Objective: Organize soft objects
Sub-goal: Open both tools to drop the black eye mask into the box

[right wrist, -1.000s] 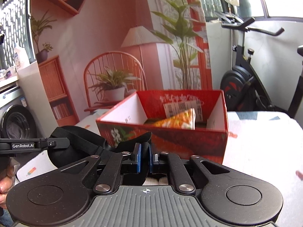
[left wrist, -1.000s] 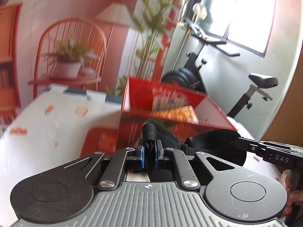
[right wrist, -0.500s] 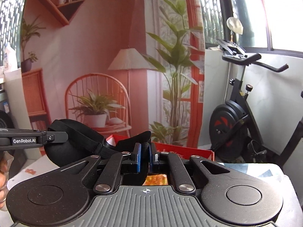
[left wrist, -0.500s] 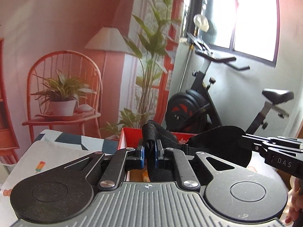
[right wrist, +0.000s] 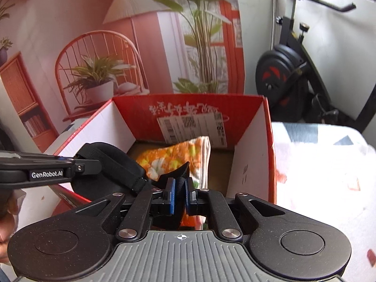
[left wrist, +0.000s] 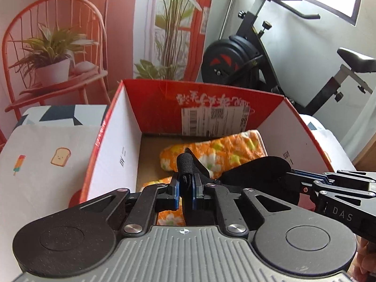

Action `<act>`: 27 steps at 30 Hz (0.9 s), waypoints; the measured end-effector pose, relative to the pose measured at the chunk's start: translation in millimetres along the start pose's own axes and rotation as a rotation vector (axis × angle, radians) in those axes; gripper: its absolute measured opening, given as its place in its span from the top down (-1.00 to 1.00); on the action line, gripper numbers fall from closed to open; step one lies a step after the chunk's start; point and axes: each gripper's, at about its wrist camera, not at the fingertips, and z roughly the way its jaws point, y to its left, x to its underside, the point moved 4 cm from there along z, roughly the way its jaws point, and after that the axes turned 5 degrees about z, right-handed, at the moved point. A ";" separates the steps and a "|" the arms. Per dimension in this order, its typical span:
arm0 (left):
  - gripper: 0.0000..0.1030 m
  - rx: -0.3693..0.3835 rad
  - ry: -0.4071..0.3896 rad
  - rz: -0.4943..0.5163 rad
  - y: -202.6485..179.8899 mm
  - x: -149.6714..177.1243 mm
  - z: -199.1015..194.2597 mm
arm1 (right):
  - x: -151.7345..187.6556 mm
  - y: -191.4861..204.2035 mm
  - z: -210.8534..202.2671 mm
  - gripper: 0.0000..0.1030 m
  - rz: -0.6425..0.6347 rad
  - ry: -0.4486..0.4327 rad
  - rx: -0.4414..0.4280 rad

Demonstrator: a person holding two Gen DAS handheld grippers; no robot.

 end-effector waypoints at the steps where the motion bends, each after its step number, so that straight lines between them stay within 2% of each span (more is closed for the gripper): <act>1: 0.79 0.003 0.008 0.001 -1.8 0.7 0.4 | 1.7 -0.7 1.7 0.85 0.010 0.007 -0.003; 6: 0.79 0.007 0.035 0.020 -5.1 1.9 6.8 | 5.7 -5.1 5.6 0.85 0.042 0.032 -0.013; 9: 0.79 -0.003 0.034 0.007 -3.6 4.0 7.6 | 6.6 -5.7 6.1 0.84 0.036 0.035 0.010; 12: 0.75 -0.002 0.019 0.013 -3.3 4.5 4.7 | 6.8 -5.8 2.3 0.72 0.012 0.018 0.049; 14: 0.46 -0.009 0.001 0.041 -4.1 3.2 -1.3 | 6.2 -7.4 -4.1 0.56 0.009 -0.005 0.071; 15: 0.01 -0.012 -0.005 0.047 -3.5 3.0 -5.8 | 5.9 -7.8 -8.4 0.43 0.002 -0.018 0.088; 16: -0.22 -0.014 -0.018 0.048 -3.1 2.2 -11.6 | 5.5 -7.8 -13.3 0.38 -0.010 -0.032 0.113; 19: -0.23 0.005 -0.057 0.059 0.3 0.9 -30.7 | 5.9 -7.1 -31.2 0.23 -0.049 -0.085 0.152; 27: -0.22 0.042 -0.108 0.067 3.3 18.8 -83.8 | 25.9 -2.6 -80.9 0.21 -0.028 -0.174 0.102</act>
